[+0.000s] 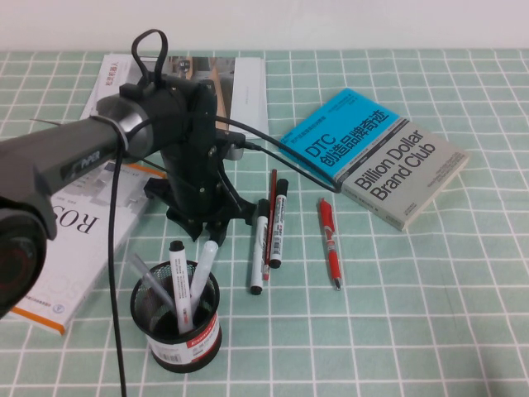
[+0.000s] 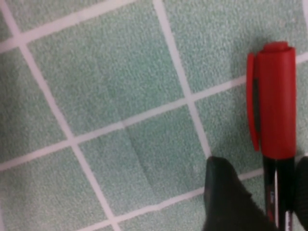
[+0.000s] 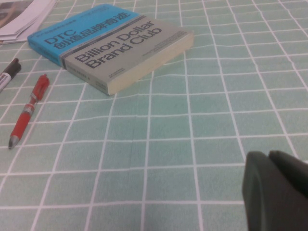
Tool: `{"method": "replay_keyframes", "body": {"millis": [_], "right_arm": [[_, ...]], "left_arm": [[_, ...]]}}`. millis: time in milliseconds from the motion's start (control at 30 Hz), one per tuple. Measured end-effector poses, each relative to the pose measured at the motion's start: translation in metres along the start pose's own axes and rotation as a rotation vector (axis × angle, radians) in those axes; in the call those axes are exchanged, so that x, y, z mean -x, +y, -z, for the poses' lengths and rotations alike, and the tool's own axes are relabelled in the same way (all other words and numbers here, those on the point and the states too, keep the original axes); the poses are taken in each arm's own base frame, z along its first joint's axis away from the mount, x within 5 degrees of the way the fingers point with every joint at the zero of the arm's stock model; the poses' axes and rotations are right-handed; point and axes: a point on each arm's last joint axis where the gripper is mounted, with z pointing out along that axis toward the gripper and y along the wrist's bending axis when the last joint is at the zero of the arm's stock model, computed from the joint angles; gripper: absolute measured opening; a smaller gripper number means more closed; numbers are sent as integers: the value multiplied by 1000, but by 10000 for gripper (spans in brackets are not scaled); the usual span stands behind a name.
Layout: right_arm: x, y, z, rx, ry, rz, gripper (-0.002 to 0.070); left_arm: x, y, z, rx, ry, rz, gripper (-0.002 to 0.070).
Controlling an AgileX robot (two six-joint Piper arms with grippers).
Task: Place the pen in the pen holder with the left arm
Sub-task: Pick up the pen on the table, then place the pen onto the pen holder
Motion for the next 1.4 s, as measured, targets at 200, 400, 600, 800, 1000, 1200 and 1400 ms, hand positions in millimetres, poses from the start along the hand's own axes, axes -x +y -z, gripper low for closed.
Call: {"method": "replay_keyframes", "body": {"millis": [200,400,600,800,1000,1200,1400], "right_arm": [[0,0,0,0,0,0,-20],[0,0,0,0,0,0,-20],[0,0,0,0,0,0,-20],[0,0,0,0,0,0,-20],[0,0,0,0,0,0,-20],[0,0,0,0,0,0,-20],[0,0,0,0,0,0,-20]], "left_arm": [[-1,1,0,7,7,-1,64],[1,0,2,-1,-18,-47,63],[8,-1,67,-9,-276,-64,63],[-8,0,160,-18,-557,-87,63],[-54,-3,208,-58,-753,-124,63],[-118,-4,218,-43,-1014,-166,63],[-176,3,187,-54,-1209,-95,63]]}}
